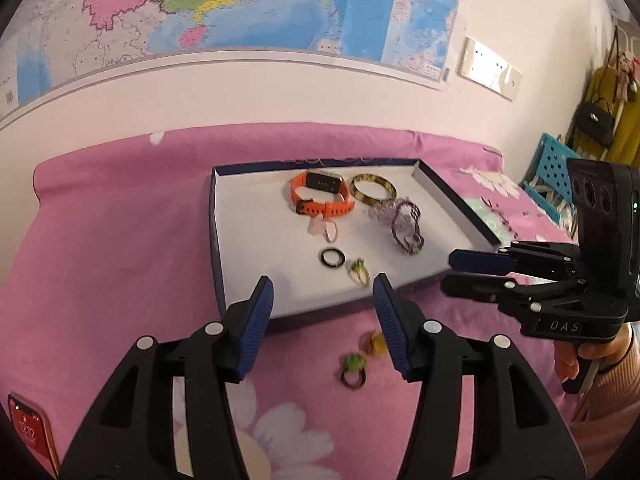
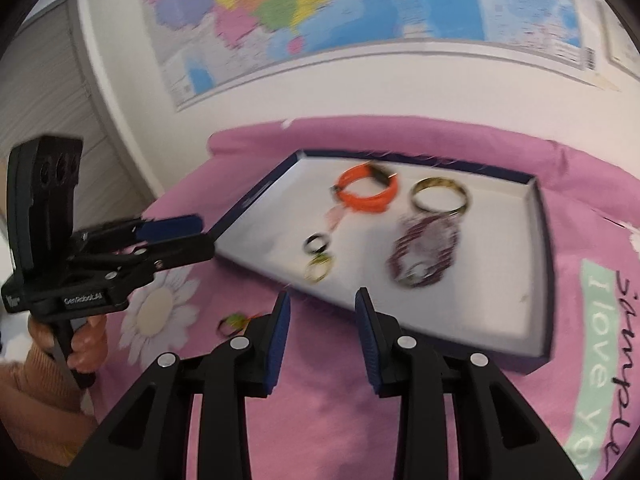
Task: Organize jewelry
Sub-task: 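Open both grippers to drop the rings into the box, then move left gripper to green-stone ring while right gripper approaches yellow ring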
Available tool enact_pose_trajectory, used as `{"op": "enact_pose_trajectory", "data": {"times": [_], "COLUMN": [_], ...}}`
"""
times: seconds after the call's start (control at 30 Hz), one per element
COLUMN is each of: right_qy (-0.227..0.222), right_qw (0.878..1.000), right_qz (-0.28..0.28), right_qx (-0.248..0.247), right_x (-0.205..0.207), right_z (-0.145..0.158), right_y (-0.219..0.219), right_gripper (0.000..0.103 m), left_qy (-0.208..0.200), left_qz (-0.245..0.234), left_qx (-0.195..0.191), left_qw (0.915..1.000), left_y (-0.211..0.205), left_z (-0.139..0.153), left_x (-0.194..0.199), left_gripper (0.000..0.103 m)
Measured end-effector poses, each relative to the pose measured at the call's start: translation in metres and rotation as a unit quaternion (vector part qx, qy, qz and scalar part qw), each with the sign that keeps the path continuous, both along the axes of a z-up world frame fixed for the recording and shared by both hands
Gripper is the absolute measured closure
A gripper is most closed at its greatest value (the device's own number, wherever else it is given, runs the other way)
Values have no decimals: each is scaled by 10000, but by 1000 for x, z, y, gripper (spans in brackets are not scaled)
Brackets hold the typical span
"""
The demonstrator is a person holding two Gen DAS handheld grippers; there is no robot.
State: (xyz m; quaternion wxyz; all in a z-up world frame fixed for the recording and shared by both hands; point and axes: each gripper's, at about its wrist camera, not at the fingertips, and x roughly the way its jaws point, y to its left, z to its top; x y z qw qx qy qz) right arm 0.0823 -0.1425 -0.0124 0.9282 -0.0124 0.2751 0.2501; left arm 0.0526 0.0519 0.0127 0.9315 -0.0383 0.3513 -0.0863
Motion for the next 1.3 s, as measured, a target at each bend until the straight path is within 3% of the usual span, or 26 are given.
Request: {"op": "enact_pose_trajectory", "data": {"times": [0.37,0.8,0.93,1.3], "right_qy": [283,339,304,309], "right_qw": [9976,9969,9965,9984], "right_qz": [389,331,284,75], "right_qx": [-490,-623,-723,-471], "right_x": [5,9,10,3], "right_z": [-25,-29,-30,-29], "right_y": [49,55,57,30], "right_gripper": [72,72,85,86], "left_qy": [245,462,540,614], "left_qz": [7,-203,-221,-540], "left_qx": [171,378,419,512], "left_qw": [9996,9980,9974,9953], "left_y": [4,-3,-5,-25], "left_z": [-23,-38,-42,-46], "left_x": [-22,-23,-21,-16], "left_gripper": [51,51,51,58]}}
